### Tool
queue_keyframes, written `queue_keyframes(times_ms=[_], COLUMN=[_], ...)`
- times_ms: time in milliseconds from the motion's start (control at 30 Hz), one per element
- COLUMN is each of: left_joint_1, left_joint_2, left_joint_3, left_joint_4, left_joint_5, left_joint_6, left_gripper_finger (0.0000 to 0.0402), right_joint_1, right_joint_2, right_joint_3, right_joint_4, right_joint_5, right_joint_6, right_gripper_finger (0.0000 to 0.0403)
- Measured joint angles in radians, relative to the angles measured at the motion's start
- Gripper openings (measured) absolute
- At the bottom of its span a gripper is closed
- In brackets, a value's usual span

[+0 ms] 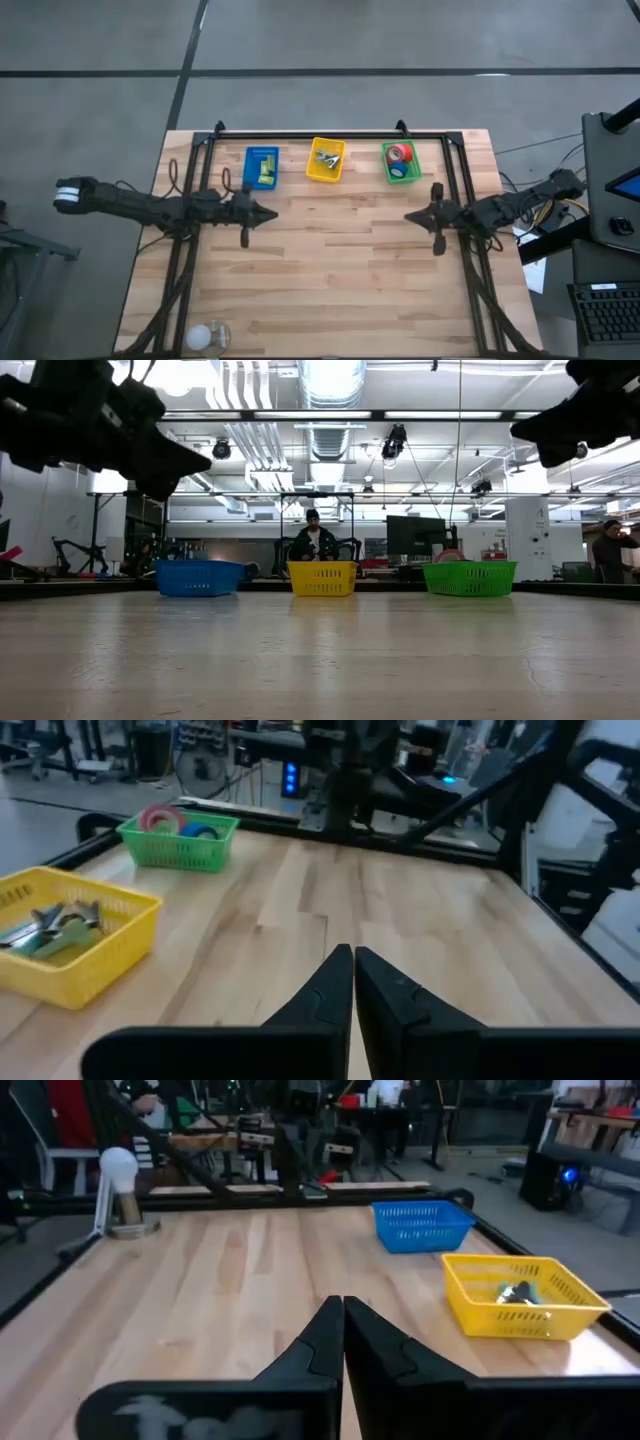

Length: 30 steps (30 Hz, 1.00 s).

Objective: Pick and place Stapler, Stapler remover, tape
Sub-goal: Return to Home Position

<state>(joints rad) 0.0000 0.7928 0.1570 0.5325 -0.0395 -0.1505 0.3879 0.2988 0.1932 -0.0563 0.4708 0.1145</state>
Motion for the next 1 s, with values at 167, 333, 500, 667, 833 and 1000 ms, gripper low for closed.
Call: queue_keyframes(times_ms=[167, 333, 500, 667, 833, 1000], left_joint_1=[0.043, 0.047, 0.047, 0.047, 0.048, 0.049], left_joint_2=[-0.086, -0.171, -0.224, -0.243, -0.289, -0.340], left_joint_3=[-0.061, -0.148, -0.148, -0.148, -0.144, -0.148], left_joint_4=[0.005, 0.102, 0.073, 0.090, 0.093, 0.022], left_joint_5=[0.042, 0.056, 0.056, 0.048, 0.058, 0.057], left_joint_6=[0.004, 0.011, 0.022, 0.099, 0.114, 0.072], left_gripper_finger=[0.0021, 0.0019, 0.0022, 0.0025, 0.0026, 0.0026], right_joint_1=[-0.025, -0.040, -0.044, -0.049, -0.054, -0.055], right_joint_2=[-0.110, -0.203, -0.295, -0.296, -0.299, -0.299], right_joint_3=[-0.017, -0.034, -0.063, -0.074, -0.023, -0.017], right_joint_4=[-0.052, -0.120, -0.120, -0.126, -0.194, -0.188], right_joint_5=[-0.001, -0.001, -0.069, -0.090, -0.103, -0.162], right_joint_6=[-0.038, -0.052, -0.068, -0.095, -0.094, -0.098], right_gripper_finger=[0.0008, 0.0008, 0.0008, 0.0009, 0.0009, 0.0009])
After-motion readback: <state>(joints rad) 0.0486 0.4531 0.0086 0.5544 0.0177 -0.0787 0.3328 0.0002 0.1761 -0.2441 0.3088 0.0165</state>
